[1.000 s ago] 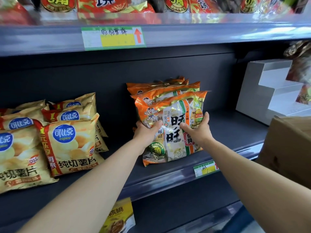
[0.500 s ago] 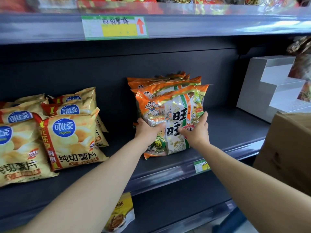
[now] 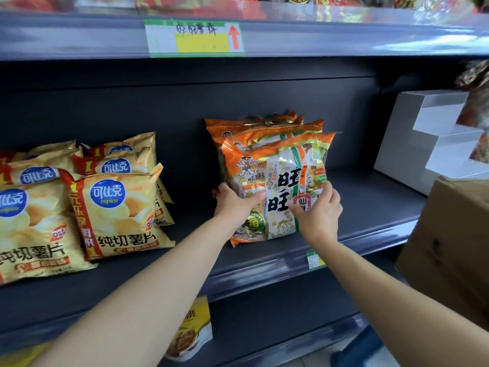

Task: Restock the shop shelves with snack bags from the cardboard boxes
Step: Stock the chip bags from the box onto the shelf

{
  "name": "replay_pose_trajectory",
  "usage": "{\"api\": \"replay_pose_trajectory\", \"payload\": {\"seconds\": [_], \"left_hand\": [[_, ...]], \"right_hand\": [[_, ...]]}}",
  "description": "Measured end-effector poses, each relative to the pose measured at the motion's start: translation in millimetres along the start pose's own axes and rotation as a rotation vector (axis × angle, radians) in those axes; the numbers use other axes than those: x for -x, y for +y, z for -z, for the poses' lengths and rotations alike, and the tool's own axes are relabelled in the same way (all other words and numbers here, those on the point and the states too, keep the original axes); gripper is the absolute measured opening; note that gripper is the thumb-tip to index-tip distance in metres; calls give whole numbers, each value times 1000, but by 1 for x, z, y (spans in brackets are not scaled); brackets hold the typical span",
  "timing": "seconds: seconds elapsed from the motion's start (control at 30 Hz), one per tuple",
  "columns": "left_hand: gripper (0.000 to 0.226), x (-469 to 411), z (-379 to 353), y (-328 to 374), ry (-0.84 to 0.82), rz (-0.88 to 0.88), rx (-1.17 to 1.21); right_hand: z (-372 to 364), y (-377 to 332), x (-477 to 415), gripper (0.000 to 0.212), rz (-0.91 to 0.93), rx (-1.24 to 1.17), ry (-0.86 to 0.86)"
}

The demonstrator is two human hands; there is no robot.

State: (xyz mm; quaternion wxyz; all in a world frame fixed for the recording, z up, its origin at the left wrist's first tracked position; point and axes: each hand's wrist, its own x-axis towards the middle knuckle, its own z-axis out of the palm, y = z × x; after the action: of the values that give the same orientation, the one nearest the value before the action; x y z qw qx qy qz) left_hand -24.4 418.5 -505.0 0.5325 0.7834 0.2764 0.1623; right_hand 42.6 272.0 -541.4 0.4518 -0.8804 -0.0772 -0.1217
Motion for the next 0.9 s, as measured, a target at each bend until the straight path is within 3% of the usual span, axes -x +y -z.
{"api": "replay_pose_trajectory", "payload": {"seconds": [0.23,0.33,0.4,0.57,0.67,0.8,0.9], "left_hand": [[78,24,29,-11,114,-142,-132],[55,30,60,-22,248,-274,-281],[42,35,87,-30,334,-343,-349],[23,57,158,-56,634,-501,-387],[20,66,197,-75,839,-528,-458],[47,67,243,-98,1024,-271,-533],[79,65,262,-119,892,-96,-626]], "right_hand": [[-10,-35,43,46,401,-6,26],[-29,-62,69,31,595,-60,-59],[-45,-80,85,33,656,-84,-172],[-95,-119,113,69,518,-110,-577],[-115,-135,125,85,363,-250,-710],[-139,-149,131,99,237,-382,-766],[-152,-154,131,95,193,-469,-809]]}}
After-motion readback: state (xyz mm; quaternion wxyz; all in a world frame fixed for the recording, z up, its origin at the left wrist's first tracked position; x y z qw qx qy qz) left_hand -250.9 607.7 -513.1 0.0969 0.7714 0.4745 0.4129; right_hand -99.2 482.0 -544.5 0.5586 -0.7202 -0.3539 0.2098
